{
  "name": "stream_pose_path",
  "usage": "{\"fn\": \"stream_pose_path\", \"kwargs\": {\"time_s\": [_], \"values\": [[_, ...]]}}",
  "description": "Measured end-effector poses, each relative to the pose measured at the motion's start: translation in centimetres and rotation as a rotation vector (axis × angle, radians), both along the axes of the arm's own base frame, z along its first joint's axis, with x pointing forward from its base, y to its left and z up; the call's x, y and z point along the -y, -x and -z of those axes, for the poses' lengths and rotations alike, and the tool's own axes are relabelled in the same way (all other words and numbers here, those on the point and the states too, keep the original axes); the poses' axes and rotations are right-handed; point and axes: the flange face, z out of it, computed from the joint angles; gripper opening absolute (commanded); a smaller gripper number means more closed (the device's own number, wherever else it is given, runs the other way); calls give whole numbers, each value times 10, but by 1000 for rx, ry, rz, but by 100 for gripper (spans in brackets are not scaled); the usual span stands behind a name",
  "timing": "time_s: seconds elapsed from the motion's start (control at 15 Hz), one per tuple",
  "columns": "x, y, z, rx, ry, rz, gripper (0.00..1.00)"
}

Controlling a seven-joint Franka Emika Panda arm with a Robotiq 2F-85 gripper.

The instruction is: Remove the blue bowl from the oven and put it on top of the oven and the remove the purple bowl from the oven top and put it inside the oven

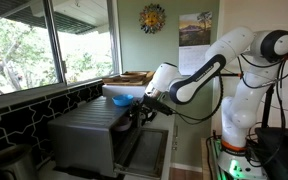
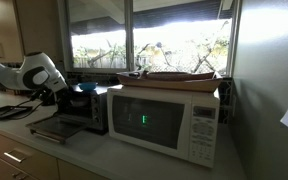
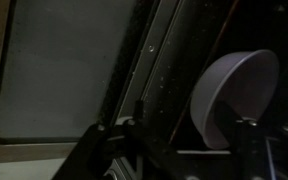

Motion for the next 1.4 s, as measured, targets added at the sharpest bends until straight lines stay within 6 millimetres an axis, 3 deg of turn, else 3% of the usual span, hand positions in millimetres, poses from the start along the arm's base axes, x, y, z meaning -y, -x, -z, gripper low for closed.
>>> {"fn": "stream_pose_path", "kwargs": {"time_s": [0.13, 0.67, 1.0, 1.4], "values": [[1, 4, -13, 63, -10, -2, 100], [15, 11, -20, 127, 96, -233, 100], [44, 24, -73, 204, 170, -491, 100], [80, 69, -132, 118, 313, -794, 100]]}}
